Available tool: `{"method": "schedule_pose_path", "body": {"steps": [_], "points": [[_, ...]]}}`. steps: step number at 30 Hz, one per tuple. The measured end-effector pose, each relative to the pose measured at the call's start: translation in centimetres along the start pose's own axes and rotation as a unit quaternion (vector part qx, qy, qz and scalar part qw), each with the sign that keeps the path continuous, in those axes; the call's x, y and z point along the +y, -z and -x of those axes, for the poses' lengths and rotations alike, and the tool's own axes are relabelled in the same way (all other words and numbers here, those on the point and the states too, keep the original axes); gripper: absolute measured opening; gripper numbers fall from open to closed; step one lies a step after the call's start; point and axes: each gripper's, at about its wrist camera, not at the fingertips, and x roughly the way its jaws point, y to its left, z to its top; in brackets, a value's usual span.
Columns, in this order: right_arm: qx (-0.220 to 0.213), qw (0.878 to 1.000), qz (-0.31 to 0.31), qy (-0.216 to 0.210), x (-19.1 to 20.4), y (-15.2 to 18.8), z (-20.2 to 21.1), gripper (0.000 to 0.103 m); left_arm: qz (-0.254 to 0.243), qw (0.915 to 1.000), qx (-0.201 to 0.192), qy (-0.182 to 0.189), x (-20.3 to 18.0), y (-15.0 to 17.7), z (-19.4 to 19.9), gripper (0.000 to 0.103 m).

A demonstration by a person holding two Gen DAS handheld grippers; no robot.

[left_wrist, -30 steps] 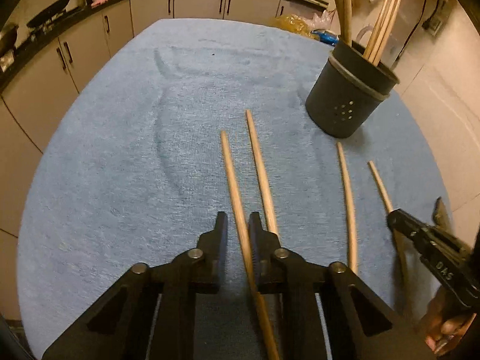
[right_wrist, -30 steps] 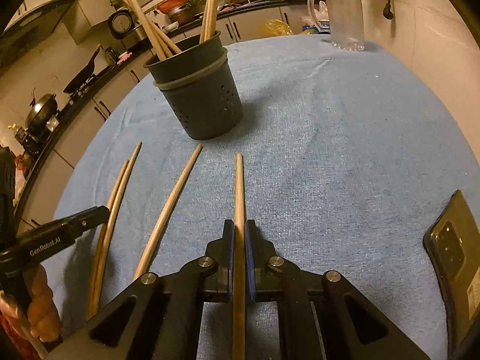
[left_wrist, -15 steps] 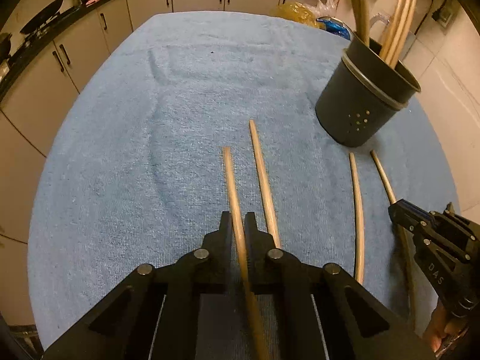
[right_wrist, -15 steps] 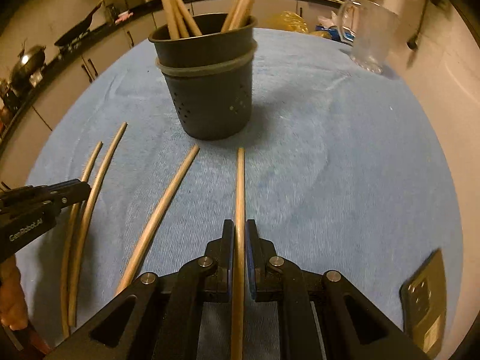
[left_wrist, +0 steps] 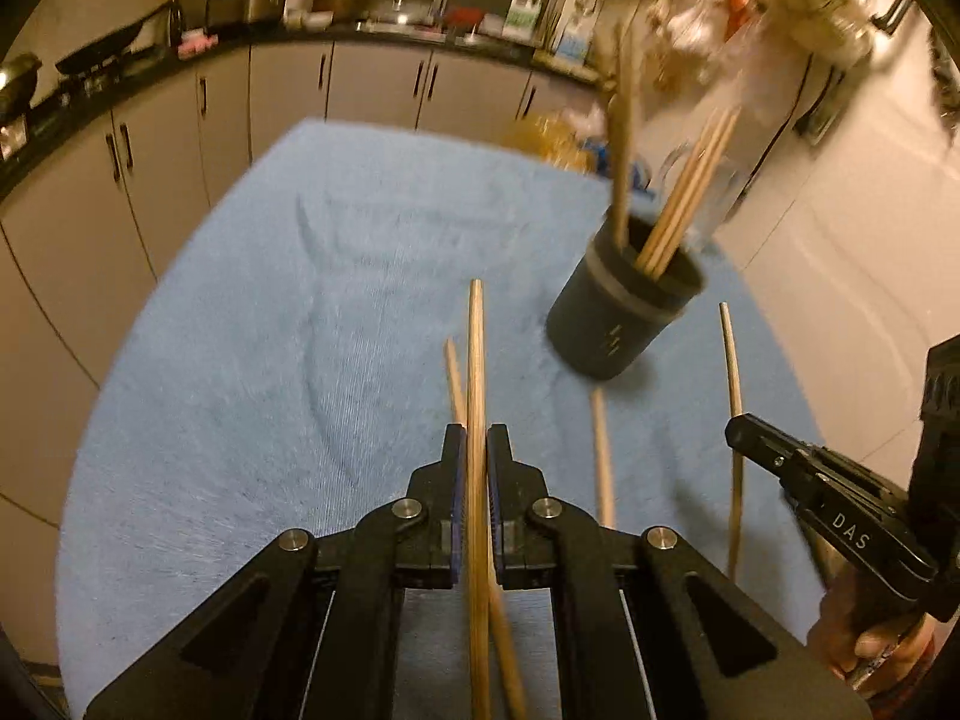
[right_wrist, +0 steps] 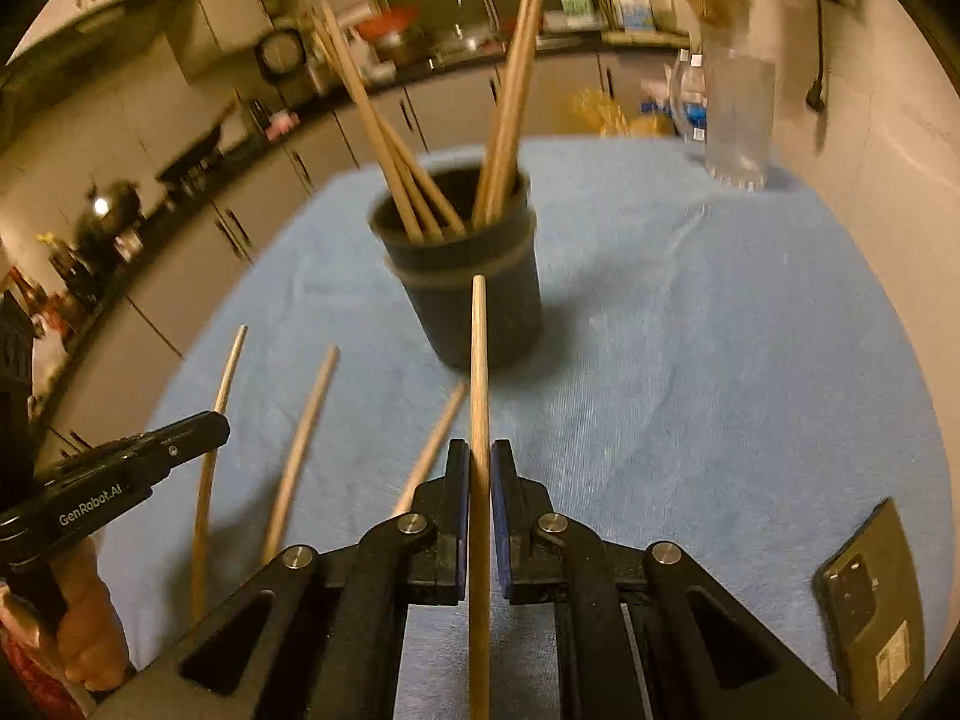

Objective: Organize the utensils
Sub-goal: 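Lift both chopsticks upright and carry them over the black cup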

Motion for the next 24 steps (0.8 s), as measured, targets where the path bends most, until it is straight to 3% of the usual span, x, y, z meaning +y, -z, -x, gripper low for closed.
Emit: {"method": "schedule_pose_path", "body": {"steps": [9,24], "points": [[-0.088,0.995,-0.004,-0.037,0.6,-0.1,4.8,0.007,-0.006,0.9985,-0.051,0.016,-1.3,-0.4,4.2,0.006],[-0.122,0.991,-0.028,-0.043,-0.5,0.2,6.8,0.007,-0.016,0.9967,-0.075,0.027,-2.6,-0.6,6.7,0.006]]}}
